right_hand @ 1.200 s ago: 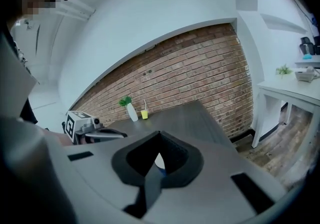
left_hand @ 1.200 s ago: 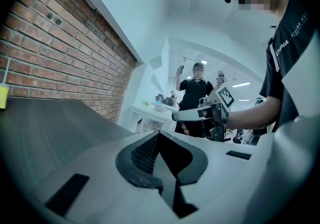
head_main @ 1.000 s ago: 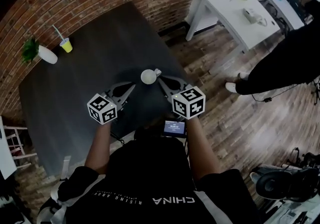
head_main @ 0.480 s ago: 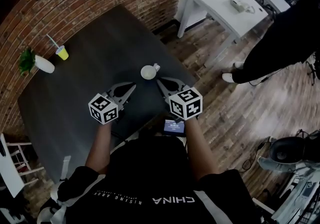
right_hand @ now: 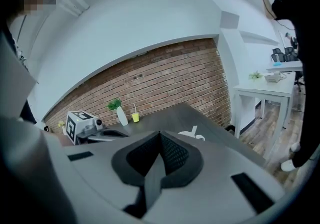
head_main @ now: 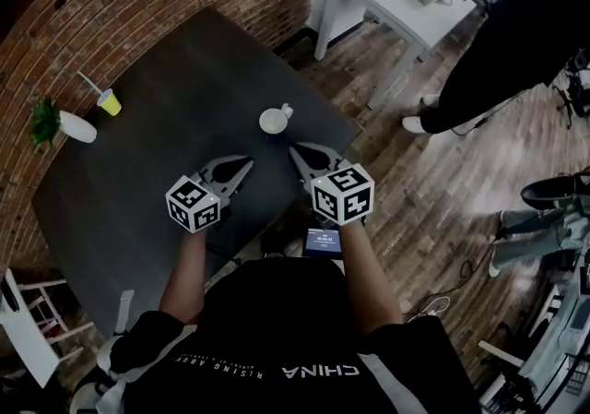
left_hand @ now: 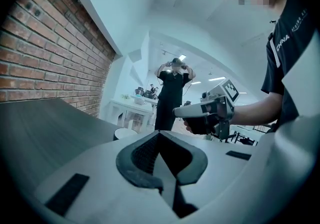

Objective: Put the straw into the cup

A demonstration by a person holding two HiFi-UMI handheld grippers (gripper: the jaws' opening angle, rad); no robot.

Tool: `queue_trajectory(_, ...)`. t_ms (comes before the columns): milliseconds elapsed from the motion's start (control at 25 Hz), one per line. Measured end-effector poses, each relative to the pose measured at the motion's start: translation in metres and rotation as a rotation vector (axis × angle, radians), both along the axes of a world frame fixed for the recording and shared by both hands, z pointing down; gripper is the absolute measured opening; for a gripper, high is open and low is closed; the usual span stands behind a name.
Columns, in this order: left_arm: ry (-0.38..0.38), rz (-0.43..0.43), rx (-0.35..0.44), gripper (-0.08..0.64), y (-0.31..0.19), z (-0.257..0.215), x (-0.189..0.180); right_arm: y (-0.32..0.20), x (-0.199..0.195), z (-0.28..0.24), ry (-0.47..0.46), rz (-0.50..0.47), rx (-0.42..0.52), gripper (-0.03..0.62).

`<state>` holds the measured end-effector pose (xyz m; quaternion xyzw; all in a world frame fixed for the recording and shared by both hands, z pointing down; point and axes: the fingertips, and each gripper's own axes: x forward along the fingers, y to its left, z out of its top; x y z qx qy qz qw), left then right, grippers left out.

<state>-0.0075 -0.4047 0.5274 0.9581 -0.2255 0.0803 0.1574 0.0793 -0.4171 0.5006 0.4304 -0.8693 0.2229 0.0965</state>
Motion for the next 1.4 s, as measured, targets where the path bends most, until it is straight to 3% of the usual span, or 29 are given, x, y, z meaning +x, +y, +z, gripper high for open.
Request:
queue_trajectory(400, 0.035, 0.057, -0.031, 0.003, 0.044, 0.001, 0.035, 0.041, 0.027, 0.0, 0.055, 0.0, 0.005, 0.005)
queue_trajectory(800, -0.002, 0.01, -0.012, 0.003, 0.104, -0.006, 0.084, 0.099, 0.064, -0.004, 0.044, -0.09, 0.027, 0.005)
queue_trajectory(1400, -0.026, -0.07, 0.006, 0.004, 0.192, 0.001, 0.097, 0.175, 0.097, 0.0, -0.013, -0.125, 0.062, 0.005)
